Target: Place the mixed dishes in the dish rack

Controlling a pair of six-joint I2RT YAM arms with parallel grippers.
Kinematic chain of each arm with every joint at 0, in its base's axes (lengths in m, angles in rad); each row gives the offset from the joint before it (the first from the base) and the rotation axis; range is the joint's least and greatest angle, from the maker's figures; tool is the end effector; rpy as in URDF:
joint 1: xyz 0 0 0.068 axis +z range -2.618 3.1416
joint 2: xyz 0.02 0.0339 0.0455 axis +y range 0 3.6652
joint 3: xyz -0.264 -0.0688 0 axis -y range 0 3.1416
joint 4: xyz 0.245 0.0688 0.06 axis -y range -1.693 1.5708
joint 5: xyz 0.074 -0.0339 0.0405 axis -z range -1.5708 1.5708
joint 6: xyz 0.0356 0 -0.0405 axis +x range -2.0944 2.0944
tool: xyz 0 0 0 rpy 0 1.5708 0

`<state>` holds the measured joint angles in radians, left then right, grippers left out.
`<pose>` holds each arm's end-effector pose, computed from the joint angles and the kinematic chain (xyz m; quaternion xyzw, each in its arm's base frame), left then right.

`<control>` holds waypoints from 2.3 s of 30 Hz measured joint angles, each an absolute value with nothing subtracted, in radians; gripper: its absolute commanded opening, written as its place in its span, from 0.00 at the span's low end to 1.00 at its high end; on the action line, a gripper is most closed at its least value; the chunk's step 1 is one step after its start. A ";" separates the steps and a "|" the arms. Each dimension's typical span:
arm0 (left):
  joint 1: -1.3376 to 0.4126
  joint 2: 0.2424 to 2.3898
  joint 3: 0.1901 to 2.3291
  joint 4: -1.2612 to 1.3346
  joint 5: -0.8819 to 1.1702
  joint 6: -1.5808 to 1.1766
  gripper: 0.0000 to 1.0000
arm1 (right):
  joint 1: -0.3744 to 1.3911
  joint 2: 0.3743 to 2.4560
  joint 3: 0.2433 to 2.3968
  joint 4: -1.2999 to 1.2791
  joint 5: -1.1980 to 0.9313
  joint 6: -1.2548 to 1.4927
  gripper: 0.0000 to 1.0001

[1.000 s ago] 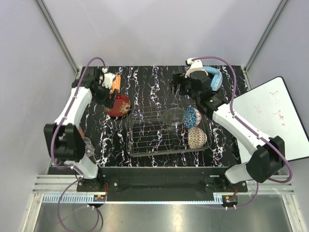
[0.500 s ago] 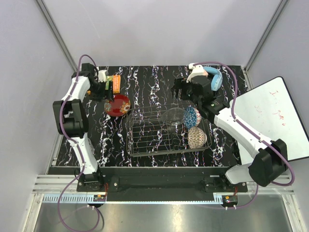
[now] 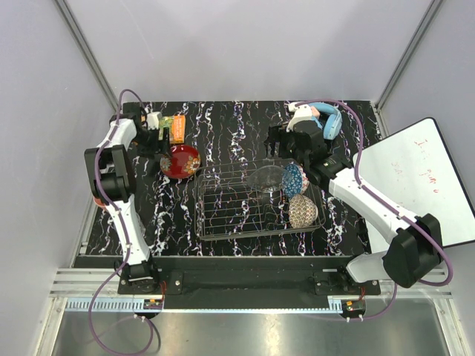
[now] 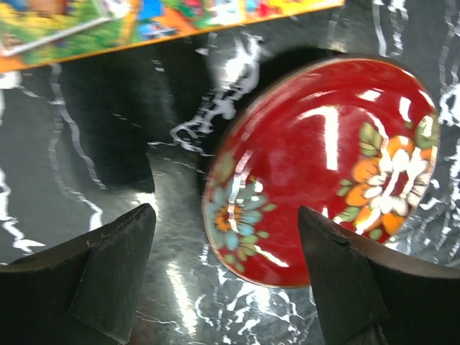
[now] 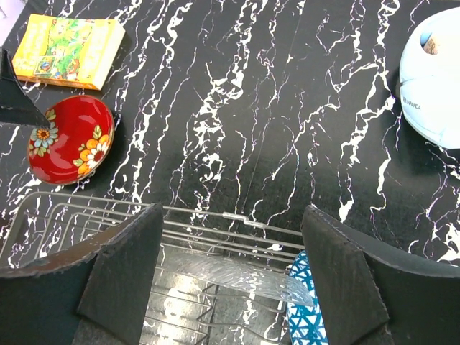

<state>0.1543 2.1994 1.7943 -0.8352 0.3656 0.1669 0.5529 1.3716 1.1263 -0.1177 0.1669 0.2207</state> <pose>0.4554 0.0579 0.1842 0.0360 0.9697 -0.1511 0.1883 0.2771 0.1641 0.3322 -0.0889 0.8168 0.1499 0.5500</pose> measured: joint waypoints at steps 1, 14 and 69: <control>0.158 2.201 1.794 -0.830 0.363 0.167 0.82 | 0.553 1.372 1.125 -0.118 0.167 0.221 0.85; 0.136 2.236 1.789 -0.816 0.403 0.215 0.52 | 0.552 1.375 1.124 -0.117 0.168 0.213 0.84; -0.744 1.379 1.913 -1.276 0.022 0.309 0.00 | 0.484 1.087 1.027 -0.117 0.373 0.164 0.74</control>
